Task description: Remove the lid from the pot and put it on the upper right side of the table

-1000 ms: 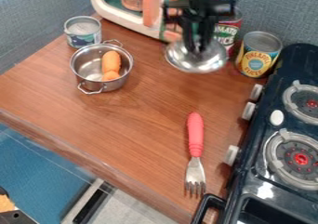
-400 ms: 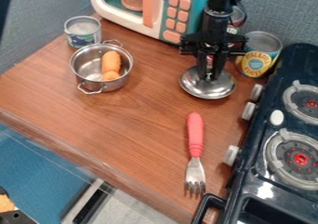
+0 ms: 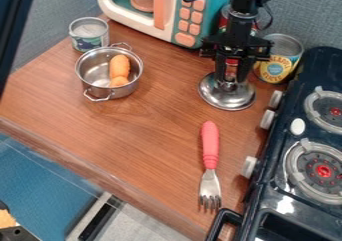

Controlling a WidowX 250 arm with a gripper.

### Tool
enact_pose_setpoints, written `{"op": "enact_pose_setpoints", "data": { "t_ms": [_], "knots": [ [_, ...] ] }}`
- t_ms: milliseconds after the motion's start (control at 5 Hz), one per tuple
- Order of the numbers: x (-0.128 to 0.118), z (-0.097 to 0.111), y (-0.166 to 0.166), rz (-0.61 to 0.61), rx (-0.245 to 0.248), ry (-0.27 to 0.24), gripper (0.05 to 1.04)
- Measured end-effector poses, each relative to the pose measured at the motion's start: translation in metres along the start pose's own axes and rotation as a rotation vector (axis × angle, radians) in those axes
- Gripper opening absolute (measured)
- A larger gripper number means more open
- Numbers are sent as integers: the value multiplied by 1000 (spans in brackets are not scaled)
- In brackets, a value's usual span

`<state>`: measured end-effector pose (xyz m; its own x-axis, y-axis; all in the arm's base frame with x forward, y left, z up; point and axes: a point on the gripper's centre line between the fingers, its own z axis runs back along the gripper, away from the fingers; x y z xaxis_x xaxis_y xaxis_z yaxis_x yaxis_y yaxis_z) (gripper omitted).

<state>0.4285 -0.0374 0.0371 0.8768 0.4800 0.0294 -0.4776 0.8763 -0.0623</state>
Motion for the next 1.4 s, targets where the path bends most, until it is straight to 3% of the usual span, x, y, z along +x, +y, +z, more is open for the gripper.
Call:
{"op": "enact_pose_setpoints", "data": {
  "t_ms": [200,400,600,800,1400],
  "knots": [
    [-1,-1,0,-5,3,5,937],
    [-8,-5,-1,-2,-10,37,1009],
    [-5,20,6,38,-41,-22,1004],
    [5,46,26,90,-107,-91,1000],
    [5,48,25,80,-110,-95,1000]
  ]
}}
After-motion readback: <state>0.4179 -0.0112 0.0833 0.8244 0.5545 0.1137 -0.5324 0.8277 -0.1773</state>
